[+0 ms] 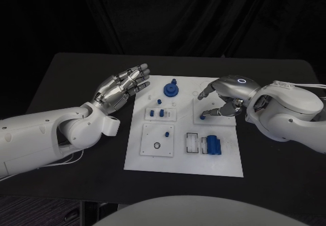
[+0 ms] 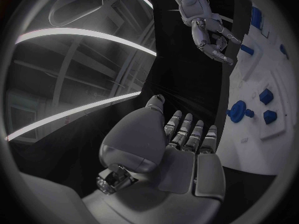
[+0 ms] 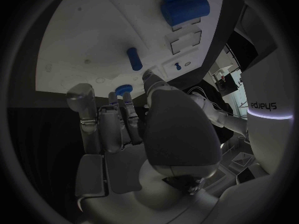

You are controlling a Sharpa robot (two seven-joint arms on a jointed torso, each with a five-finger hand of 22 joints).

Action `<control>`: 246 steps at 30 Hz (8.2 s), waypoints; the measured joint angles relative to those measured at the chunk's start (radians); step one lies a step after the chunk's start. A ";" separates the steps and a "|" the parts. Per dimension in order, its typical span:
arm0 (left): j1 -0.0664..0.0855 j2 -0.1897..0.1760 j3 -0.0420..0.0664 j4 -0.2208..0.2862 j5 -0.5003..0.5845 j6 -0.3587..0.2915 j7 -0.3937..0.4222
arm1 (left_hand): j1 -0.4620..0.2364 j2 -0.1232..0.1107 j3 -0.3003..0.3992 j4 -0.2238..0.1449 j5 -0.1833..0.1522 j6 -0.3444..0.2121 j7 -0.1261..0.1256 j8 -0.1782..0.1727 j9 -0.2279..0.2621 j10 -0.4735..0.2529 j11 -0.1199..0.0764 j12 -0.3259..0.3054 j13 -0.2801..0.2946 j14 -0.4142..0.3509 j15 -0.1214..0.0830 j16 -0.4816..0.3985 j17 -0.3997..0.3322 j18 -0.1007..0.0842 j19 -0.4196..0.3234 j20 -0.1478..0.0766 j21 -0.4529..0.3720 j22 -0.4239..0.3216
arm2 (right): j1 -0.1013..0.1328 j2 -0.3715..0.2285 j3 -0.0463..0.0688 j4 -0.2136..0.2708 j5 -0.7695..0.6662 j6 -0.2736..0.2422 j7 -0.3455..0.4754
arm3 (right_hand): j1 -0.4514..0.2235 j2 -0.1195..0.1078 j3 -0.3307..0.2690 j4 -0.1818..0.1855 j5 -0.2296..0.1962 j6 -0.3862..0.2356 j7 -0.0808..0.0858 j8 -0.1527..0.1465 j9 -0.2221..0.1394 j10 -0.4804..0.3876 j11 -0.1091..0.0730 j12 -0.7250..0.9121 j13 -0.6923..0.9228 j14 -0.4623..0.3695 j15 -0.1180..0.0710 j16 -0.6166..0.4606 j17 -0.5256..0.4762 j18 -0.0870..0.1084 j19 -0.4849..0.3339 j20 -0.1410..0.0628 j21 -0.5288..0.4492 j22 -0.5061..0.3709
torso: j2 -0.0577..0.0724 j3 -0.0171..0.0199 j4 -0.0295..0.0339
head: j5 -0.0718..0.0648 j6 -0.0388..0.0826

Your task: Assemble the parts on the task board

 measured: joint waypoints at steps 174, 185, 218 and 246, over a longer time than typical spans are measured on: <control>-0.032 0.034 0.000 -0.039 0.033 -0.015 0.000 | -0.124 0.034 -0.050 0.102 -0.074 0.000 0.057 0.000 0.000 -0.051 -0.023 0.039 -0.001 -0.010 -0.014 0.001 -0.003 0.000 -0.013 -0.037 -0.008 -0.007 | -0.140 0.339 0.001 -0.016 -0.151 0.063 0.144 | 0.165 0.058 0.242 -0.121 0.004 0.254 0.008 0.110 0.124 0.456 -0.114 -0.051 0.034 -0.002 -0.088 0.015 0.000 0.000 0.060 -0.089 0.106 0.000 | 0.001 0.0000 0.0019 | 0.077 0.000; -0.033 0.037 0.000 -0.041 0.033 -0.012 0.000 | -0.120 0.038 -0.050 0.102 -0.074 0.008 0.057 0.000 0.001 -0.051 -0.023 0.039 -0.001 -0.010 -0.014 0.005 -0.003 0.000 -0.013 -0.037 -0.008 -0.007 | -0.140 0.349 0.004 -0.020 -0.151 0.085 0.132 | 0.168 0.061 0.236 -0.126 0.004 0.249 0.003 0.110 0.127 0.456 -0.114 -0.051 0.039 -0.002 -0.088 -0.001 0.000 0.000 0.041 -0.092 0.068 0.000 | 0.002 0.0002 0.0023 | 0.079 0.000; -0.038 0.043 0.000 -0.047 0.034 -0.001 0.000 | -0.094 0.038 -0.044 0.096 -0.059 0.031 0.059 0.008 0.004 -0.058 -0.016 0.046 -0.002 -0.008 -0.005 0.021 -0.002 0.000 -0.013 -0.029 -0.008 -0.007 | -0.161 0.356 0.001 -0.028 -0.153 0.109 0.104 | 0.058 0.043 0.110 -0.115 0.023 -0.049 -0.016 -0.011 0.069 0.132 -0.033 -0.053 0.106 -0.044 -0.022 -0.075 -0.026 0.016 -0.096 -0.036 -0.170 0.001 | 0.002 0.0005 0.0013 | 0.083 0.000; -0.041 0.025 0.000 -0.044 0.037 -0.002 0.000 | -0.081 0.034 -0.041 0.094 -0.055 0.047 0.060 0.012 0.006 -0.058 -0.016 0.055 -0.002 -0.008 -0.005 0.021 -0.002 0.000 -0.009 -0.026 -0.008 -0.007 | -0.028 0.023 0.002 0.048 0.114 -0.101 0.158 | 0.221 0.087 0.054 -0.020 0.097 -0.087 0.026 0.061 -0.024 -0.086 -0.010 0.265 0.139 -0.107 -0.004 -0.092 -0.083 0.047 -0.138 -0.008 -0.261 0.000 | 0.000 0.0011 -0.0006 | 0.023 0.000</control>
